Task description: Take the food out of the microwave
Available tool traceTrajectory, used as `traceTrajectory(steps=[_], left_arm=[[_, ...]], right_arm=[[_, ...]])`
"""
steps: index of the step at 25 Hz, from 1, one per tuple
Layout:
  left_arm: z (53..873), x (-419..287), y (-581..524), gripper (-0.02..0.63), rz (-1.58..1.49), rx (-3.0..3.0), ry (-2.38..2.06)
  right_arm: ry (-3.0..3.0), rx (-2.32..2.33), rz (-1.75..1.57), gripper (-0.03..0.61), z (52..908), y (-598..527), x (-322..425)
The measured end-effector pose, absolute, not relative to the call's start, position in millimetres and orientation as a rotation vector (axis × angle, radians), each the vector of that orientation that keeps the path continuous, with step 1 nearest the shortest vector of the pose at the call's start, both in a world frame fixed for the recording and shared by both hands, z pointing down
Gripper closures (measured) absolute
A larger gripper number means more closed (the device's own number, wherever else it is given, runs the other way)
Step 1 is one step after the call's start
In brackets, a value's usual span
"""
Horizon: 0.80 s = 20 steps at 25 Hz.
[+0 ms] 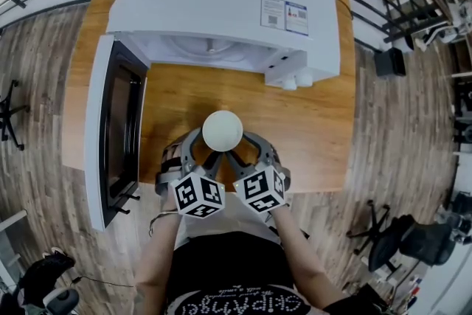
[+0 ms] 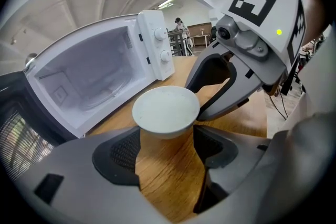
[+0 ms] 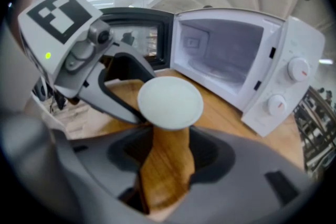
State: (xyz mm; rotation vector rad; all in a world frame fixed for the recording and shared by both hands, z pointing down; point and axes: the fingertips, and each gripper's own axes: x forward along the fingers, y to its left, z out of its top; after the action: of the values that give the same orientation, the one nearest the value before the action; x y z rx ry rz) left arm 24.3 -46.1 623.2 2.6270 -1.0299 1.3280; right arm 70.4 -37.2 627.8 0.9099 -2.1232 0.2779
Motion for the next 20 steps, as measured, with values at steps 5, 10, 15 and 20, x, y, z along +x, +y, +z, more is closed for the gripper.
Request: traceTrajectory(steps=[5,10,15,20], left_arm=[[634,22,-47,0.276,1.353,2.603,-1.016],[644,21,-44,0.276,1.368,2.578,-0.997],[652,20,-41,0.276,1.370,2.562,-0.985],[656,17,-41,0.276,1.383,2.545,-0.978]], right_arm=[[-2.100,0.881,0.287,0.350,639,-39,68],[-2.084,0.867,0.293,0.350,646,-37,69],[-2.077,0.853,0.292,0.350,650,-35,69],[-2.083,0.839,0.270,0.350,650,-35,68]])
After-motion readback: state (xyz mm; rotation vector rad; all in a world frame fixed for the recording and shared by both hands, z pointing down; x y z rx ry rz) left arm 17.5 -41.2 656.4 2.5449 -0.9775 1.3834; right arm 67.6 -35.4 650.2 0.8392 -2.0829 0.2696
